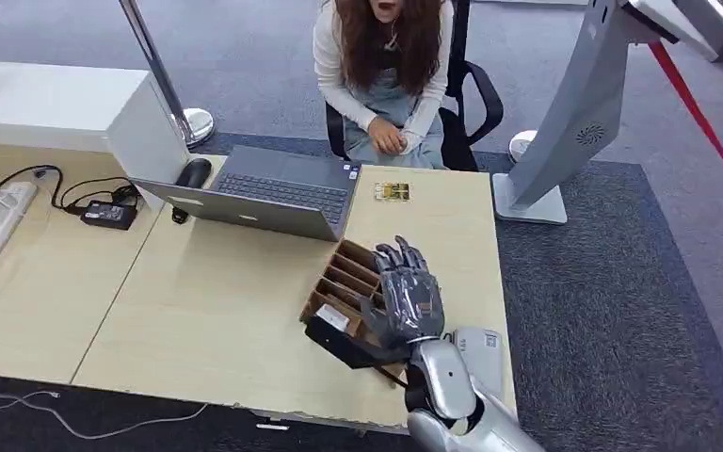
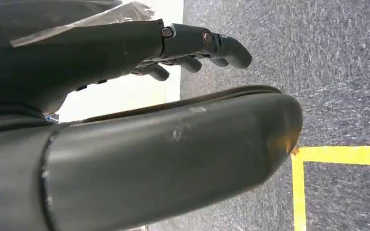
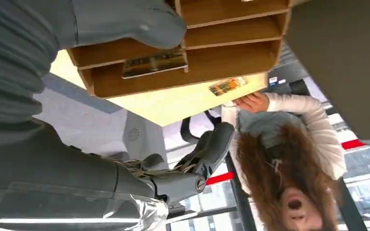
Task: Pass the card to the sensor for recognition and then transmit it.
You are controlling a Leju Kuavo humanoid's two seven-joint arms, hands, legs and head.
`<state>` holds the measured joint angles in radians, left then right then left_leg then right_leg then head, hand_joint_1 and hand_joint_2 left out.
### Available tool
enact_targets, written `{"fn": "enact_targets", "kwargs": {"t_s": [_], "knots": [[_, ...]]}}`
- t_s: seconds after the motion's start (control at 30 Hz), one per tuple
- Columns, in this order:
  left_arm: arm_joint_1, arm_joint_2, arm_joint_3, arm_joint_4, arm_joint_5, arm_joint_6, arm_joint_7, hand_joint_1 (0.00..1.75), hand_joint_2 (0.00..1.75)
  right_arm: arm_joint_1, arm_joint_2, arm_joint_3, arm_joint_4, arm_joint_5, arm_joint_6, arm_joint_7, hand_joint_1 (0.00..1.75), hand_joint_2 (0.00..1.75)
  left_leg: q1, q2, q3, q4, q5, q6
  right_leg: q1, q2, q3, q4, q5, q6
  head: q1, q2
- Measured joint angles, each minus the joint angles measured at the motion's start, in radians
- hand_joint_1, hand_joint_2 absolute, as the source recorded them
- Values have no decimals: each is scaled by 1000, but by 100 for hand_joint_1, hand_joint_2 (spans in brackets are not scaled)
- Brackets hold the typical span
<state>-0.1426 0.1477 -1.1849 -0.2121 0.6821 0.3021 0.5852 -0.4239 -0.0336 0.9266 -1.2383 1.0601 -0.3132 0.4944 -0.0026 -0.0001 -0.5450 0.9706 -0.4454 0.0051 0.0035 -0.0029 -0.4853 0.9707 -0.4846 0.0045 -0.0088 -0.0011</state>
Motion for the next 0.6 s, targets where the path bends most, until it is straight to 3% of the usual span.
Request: {"fn": "enact_targets", "kwargs": {"t_s": [0.6], "knots": [[2, 4, 14, 0, -9, 0, 19, 0, 0, 32, -75, -36, 32, 36, -3, 26, 61, 175, 0, 0, 0, 0, 0, 0, 0, 0, 0, 0, 0, 0, 0, 0]]}}
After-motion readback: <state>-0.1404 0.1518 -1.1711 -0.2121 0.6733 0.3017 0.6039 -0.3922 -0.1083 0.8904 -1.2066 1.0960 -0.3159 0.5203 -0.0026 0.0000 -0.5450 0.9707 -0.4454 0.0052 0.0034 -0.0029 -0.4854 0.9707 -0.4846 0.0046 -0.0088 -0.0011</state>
